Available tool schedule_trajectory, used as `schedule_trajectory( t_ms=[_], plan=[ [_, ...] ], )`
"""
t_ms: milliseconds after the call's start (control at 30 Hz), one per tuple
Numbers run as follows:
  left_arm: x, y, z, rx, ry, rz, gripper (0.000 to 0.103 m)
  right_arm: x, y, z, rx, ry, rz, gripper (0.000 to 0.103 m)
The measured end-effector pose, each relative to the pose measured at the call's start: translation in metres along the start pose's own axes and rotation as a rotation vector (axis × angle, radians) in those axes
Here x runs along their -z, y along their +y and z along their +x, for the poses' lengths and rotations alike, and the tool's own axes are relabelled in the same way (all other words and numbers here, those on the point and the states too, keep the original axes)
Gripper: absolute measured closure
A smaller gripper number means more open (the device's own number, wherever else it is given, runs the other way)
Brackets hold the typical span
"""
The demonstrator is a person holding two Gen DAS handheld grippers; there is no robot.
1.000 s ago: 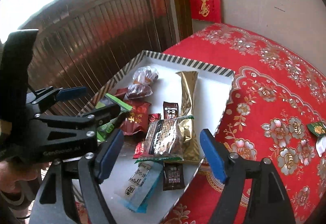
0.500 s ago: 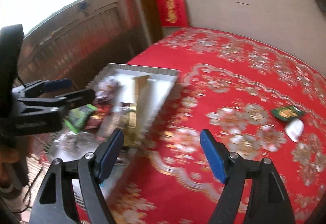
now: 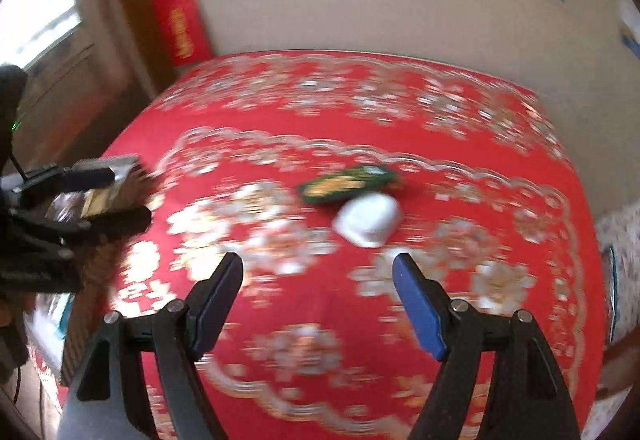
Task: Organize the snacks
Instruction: 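Move both tools back to the green cracker pack and white cup, then grasp the green cracker pack with the left tool while the right tool grasps the white cup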
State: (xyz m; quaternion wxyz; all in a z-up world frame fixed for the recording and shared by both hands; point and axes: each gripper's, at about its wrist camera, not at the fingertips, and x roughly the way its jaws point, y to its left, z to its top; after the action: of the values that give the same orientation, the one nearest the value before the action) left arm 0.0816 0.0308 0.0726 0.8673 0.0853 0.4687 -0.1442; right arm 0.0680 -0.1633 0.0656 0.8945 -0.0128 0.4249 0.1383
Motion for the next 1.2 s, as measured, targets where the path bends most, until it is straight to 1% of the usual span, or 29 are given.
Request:
schedule_trajectory(
  t_ms=[100, 233, 333, 433, 667, 767, 867, 900, 967, 1000, 1100, 1200],
  plan=[
    [-0.016, -0.022, 0.030, -0.003, 0.038, 0.074, 0.016, 0.002, -0.024, 0.003, 0.017, 0.009, 0.036, 0.026],
    [-0.027, -0.036, 0.059, -0.054, 0.065, 0.171, 0.016, 0.005, -0.043, 0.012, 0.031, 0.024, 0.052, 0.026],
    [-0.033, -0.043, 0.072, -0.024, 0.072, 0.239, 0.016, 0.006, -0.047, 0.020, 0.033, 0.035, 0.051, 0.026],
    [-0.039, -0.048, 0.085, -0.022, 0.076, 0.276, 0.016, 0.004, -0.051, 0.025, 0.030, 0.044, 0.045, 0.026],
    [-0.061, -0.036, 0.109, 0.002, 0.074, 0.197, 0.016, 0.001, -0.055, 0.029, 0.014, 0.044, 0.048, 0.026],
    [-0.066, -0.031, 0.105, 0.024, 0.055, 0.191, 0.016, 0.000, -0.052, 0.031, 0.028, 0.042, 0.034, 0.026],
    [-0.073, -0.029, 0.098, 0.027, 0.026, 0.191, 0.016, -0.001, -0.051, 0.031, 0.027, 0.032, 0.034, 0.026],
    [-0.076, -0.029, 0.097, 0.040, 0.028, 0.184, 0.016, -0.003, -0.052, 0.031, 0.027, 0.032, 0.036, 0.026],
    [-0.083, -0.026, 0.098, 0.095, 0.035, 0.133, 0.016, -0.004, -0.054, 0.033, 0.026, 0.034, 0.046, 0.026],
    [-0.085, -0.026, 0.099, 0.101, 0.038, 0.112, 0.016, -0.005, -0.055, 0.033, 0.020, 0.035, 0.051, 0.026],
    [-0.088, -0.033, 0.106, 0.107, 0.055, 0.079, 0.016, -0.006, -0.056, 0.035, 0.021, 0.036, 0.051, 0.026],
    [-0.089, -0.041, 0.116, 0.063, 0.102, 0.008, 0.016, -0.006, -0.059, 0.037, 0.020, 0.038, 0.052, 0.026]
  ],
)
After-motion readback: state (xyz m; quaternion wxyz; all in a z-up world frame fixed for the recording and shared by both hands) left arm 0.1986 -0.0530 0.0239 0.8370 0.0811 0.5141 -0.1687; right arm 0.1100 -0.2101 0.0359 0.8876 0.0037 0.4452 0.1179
